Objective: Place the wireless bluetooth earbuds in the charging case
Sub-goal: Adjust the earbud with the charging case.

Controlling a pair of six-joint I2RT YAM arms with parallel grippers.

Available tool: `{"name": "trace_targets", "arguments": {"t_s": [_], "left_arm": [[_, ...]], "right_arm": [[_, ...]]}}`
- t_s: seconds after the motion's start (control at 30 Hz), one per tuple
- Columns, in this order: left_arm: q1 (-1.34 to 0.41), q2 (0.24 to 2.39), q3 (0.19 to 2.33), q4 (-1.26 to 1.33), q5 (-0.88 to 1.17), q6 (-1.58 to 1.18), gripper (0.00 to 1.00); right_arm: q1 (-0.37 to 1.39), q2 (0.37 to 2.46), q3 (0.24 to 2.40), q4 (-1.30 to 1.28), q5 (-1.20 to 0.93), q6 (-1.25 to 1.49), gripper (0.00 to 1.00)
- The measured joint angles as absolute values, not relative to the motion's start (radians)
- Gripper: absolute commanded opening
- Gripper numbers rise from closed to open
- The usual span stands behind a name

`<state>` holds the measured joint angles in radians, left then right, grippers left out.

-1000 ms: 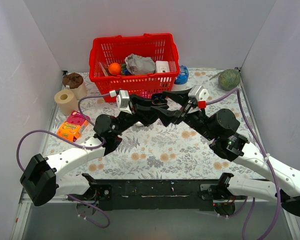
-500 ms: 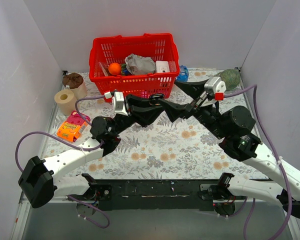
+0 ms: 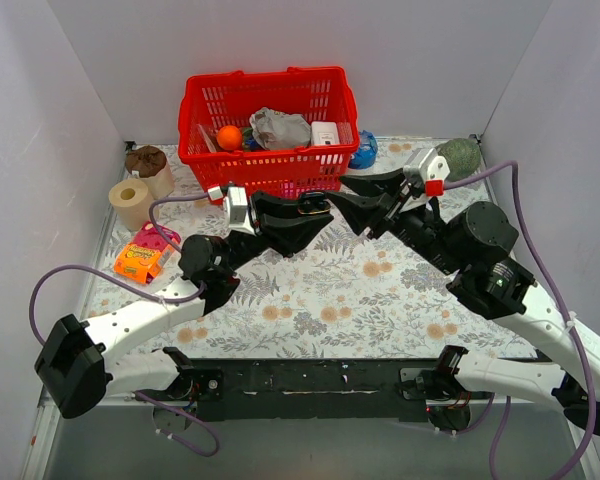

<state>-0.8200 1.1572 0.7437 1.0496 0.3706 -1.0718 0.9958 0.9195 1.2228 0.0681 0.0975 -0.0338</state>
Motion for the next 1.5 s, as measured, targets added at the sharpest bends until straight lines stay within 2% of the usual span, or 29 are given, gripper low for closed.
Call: {"name": "trace_targets", "arguments": {"t_s": [0.03, 0.07, 0.1, 0.73, 1.5], "left_arm": [[-0.82, 1.155, 0.743, 1.045, 0.371, -1.068, 0.0], [-0.82, 1.151, 0.743, 1.04, 0.371, -1.065, 0.0], [-0.82, 1.147, 0.743, 1.036, 0.37, -1.06, 0.0], [-0.82, 1.111, 0.743, 0.938, 0.355, -1.002, 0.0], [-0.82, 1.108, 0.743, 0.935, 0.372, -1.001, 0.0]], "right_arm": [[0.996, 0.921, 1.227, 0.054, 0.085, -0.036, 0.13], [0.996, 0.921, 1.229, 0.044, 0.071, -0.038, 0.04], [0.996, 0.921, 1.232, 0.036, 0.059, -0.043, 0.01], [0.996, 0.99, 1.319, -0.126, -0.157, -0.003, 0.01], [0.996, 1.027, 1.341, -0.164, -0.117, 0.009, 0.01]]}}
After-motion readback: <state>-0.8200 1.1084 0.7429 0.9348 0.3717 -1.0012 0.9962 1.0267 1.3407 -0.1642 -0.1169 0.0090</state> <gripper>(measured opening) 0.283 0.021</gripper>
